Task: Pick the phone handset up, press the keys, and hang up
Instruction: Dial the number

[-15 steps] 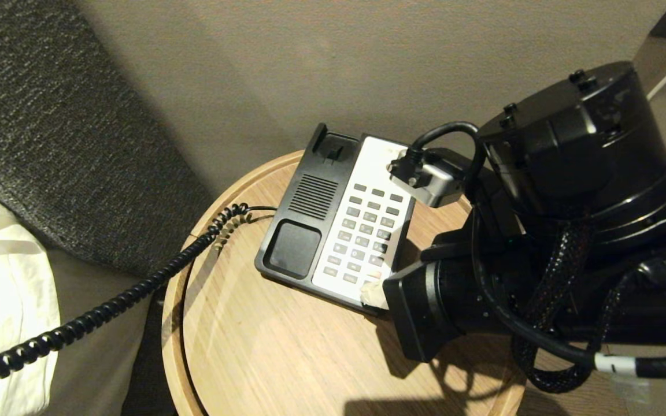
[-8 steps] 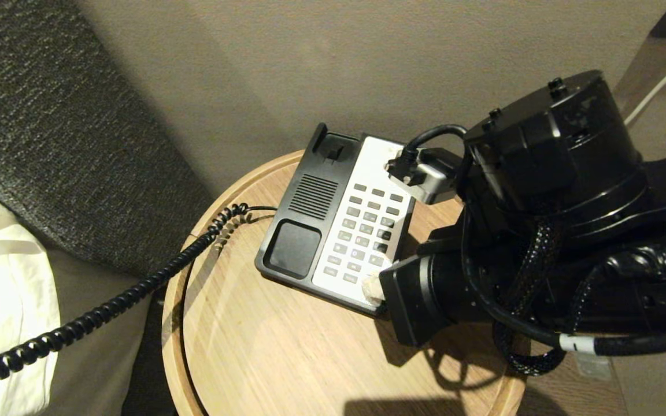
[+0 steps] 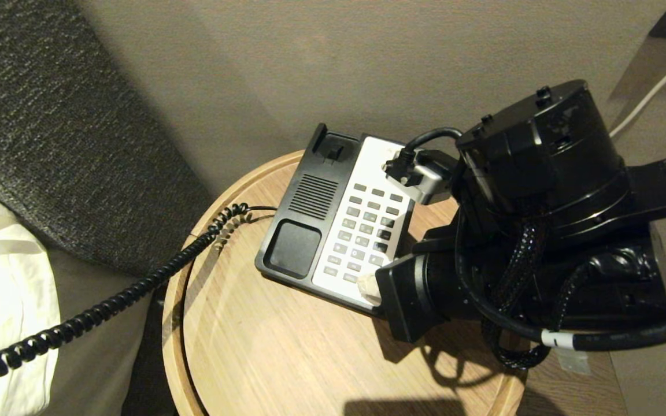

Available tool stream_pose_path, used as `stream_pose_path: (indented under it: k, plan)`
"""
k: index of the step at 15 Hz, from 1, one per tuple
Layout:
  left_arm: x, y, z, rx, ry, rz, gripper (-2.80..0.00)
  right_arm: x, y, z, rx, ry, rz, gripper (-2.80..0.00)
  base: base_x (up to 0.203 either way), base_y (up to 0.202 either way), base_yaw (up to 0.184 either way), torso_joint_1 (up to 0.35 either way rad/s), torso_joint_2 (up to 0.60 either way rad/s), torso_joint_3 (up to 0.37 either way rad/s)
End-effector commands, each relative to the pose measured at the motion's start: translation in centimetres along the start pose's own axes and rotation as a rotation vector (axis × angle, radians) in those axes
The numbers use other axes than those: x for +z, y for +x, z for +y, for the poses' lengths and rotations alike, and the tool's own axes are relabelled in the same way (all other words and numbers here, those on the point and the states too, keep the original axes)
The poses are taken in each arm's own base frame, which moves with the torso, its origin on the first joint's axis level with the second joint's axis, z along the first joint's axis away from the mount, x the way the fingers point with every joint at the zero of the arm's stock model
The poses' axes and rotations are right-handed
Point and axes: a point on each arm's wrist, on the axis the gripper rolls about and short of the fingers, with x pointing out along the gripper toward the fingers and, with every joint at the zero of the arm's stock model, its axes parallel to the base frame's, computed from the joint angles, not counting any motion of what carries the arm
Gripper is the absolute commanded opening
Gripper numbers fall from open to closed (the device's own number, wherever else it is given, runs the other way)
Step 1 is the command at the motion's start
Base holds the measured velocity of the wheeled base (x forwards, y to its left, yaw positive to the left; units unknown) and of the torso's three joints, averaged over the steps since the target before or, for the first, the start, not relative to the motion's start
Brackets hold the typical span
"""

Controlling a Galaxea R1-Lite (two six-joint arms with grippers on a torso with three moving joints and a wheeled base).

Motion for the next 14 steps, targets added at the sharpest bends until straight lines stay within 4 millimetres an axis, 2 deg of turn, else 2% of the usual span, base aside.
stream_pose_path:
  k: [1,4,6,11,12,14]
  plan:
    - [-0.1,0.0,0.1,0.005,-0.005,0.004,-2.80,0.0,0.0,0.0,-0.005,0.003,0.004,-2.80,0.000,0.000,0.000,0.000,0.00,0.000]
    - [-0.2,-0.1,0.2,0.009,-0.005,0.010,-2.80,0.6,-0.6,0.1,0.007,0.014,-0.028,-2.80,0.000,0.000,0.000,0.000,0.00,0.000]
    - [-0.2,0.0,0.2,0.010,-0.005,0.011,-2.80,1.1,-1.8,0.1,0.019,0.020,-0.062,-2.80,0.000,0.000,0.000,0.000,0.00,0.000]
    - [-0.6,0.7,0.6,0.037,0.000,0.043,-2.80,1.1,-3.2,-0.1,0.022,0.023,-0.079,-2.80,0.000,0.000,0.000,0.000,0.00,0.000]
    - [-0.8,1.6,0.7,0.054,0.009,0.066,-2.80,1.0,-3.9,-0.2,0.018,0.024,-0.086,-2.80,0.000,0.000,0.000,0.000,0.00,0.000]
    - [-1.2,4.8,0.9,0.109,0.066,0.136,-2.80,1.1,-5.7,-0.6,-0.011,0.033,-0.119,-2.80,0.000,0.000,0.000,0.000,0.00,0.000]
